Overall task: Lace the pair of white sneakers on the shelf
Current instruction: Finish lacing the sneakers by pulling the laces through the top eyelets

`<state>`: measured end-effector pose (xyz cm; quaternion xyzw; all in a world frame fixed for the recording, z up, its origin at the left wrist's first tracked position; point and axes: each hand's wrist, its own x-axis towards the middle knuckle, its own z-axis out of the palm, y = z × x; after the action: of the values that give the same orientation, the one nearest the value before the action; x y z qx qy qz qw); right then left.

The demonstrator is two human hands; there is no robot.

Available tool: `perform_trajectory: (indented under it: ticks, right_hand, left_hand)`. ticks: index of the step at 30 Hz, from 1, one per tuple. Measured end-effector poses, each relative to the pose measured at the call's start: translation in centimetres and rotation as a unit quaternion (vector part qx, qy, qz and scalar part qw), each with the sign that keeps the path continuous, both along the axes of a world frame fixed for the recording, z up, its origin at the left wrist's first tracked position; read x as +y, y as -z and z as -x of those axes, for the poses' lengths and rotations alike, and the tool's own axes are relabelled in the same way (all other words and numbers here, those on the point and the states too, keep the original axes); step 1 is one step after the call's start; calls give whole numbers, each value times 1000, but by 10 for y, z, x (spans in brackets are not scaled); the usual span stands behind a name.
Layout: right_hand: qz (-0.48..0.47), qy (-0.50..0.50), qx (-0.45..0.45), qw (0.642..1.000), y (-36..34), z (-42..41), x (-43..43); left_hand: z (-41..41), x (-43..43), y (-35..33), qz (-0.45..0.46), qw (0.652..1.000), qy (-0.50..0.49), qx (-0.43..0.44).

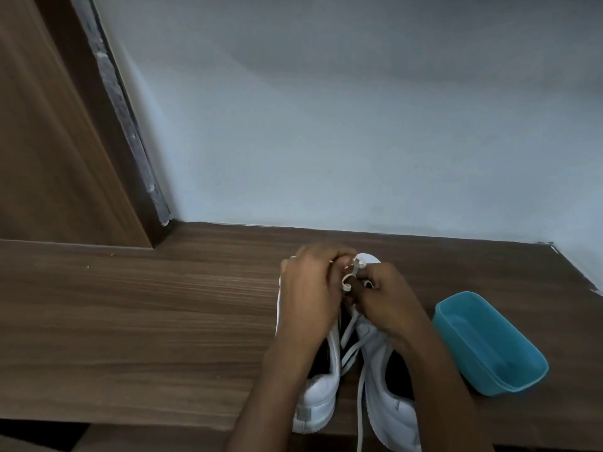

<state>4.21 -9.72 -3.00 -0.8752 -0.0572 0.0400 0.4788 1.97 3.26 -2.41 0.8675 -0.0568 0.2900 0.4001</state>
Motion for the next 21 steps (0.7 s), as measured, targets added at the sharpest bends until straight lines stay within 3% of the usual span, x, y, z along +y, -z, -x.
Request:
perform_trajectory:
  ticks: [5, 9, 13, 18, 21]
  right_hand:
    - [-38, 32, -1, 999, 6, 1, 13]
    - [-45, 50, -19, 998, 3, 0, 15]
    - [-66, 44, -33, 996, 1, 2, 18]
    - [-131, 32, -22, 991, 2, 4, 24]
    - [-198, 15, -5, 980, -1, 8, 27]
  left_hand:
    - [-1, 48, 12, 71, 975, -86, 192]
    - [0, 67, 18, 93, 954, 29, 283]
    - [7, 74, 15, 104, 910, 139, 375]
    - [11, 74, 18, 22, 912, 127, 391]
    - [11, 65, 21, 25, 912, 96, 399]
